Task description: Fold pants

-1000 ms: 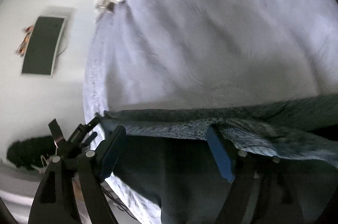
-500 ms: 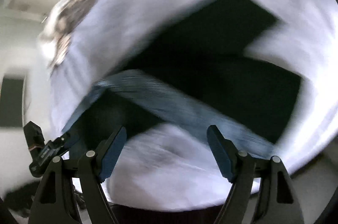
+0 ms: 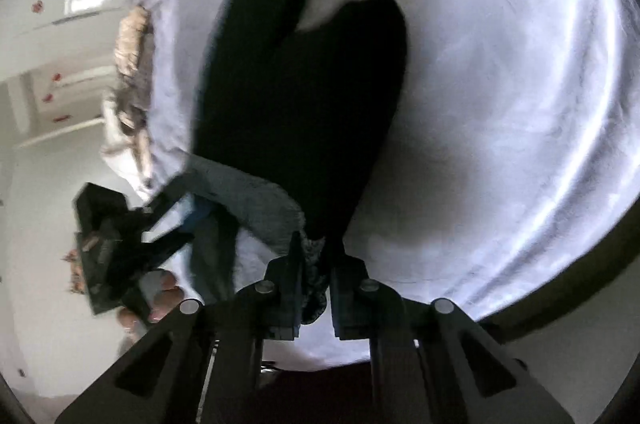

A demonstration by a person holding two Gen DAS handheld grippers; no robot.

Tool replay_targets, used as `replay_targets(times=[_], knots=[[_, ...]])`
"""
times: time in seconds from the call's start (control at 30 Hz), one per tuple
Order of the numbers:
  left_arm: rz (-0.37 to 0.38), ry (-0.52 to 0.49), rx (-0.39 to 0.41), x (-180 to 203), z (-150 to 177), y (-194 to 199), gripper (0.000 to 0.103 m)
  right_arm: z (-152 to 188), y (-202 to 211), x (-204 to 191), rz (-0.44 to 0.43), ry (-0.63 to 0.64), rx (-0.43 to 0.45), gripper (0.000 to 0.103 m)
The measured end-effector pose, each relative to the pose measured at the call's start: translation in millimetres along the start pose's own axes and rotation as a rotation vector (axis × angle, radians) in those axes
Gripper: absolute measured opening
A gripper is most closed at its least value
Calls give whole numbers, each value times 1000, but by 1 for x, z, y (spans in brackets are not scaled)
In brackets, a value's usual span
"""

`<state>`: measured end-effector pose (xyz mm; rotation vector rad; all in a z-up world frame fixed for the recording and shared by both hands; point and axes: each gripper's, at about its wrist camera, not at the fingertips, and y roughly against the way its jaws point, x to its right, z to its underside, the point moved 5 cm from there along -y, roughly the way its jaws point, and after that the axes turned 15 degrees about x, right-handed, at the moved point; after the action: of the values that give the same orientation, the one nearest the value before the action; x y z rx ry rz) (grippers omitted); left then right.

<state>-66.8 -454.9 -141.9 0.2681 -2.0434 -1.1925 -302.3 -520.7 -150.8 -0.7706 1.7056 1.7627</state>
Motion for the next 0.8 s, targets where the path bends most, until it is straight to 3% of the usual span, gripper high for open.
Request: replay_targets(times=[0.13, 0.23, 0.3, 0.37, 0.4, 0.53, 0.63, 0.7, 0.73, 0.77, 0.8], knots=[[8, -31, 76, 13, -35, 4, 96, -46, 16, -38, -150, -32, 77, 12], [-23, -17, 135, 18, -75, -4, 96, -90, 12, -64, -156, 24, 108, 12], [-57, -15, 179, 15, -95, -1, 96, -127, 1, -83, -123, 74, 137, 18], [-91, -18, 223, 11, -111, 10, 96, -149, -8, -93, -39, 123, 153, 44], [-99, -23, 237, 9, -113, 15, 96, -156, -7, -99, -1, 169, 181, 62], [-196, -61, 259, -19, -97, 39, 96, -152, 5, -87, 89, 242, 253, 62], [-284, -51, 226, -43, -69, 43, 96, -138, 0, -51, 159, 209, 232, 62], [-329, -29, 198, -59, -52, 41, 96, -133, -16, -23, 211, 159, 191, 56], [-346, -12, 184, -64, -46, 39, 96, -133, -24, -15, 215, 138, 176, 23], [-358, 10, 171, -70, -39, 38, 96, -134, -32, -12, 208, 120, 165, 6], [-368, 33, 170, -75, -34, 38, 96, -136, -35, -13, 199, 102, 168, 7]])
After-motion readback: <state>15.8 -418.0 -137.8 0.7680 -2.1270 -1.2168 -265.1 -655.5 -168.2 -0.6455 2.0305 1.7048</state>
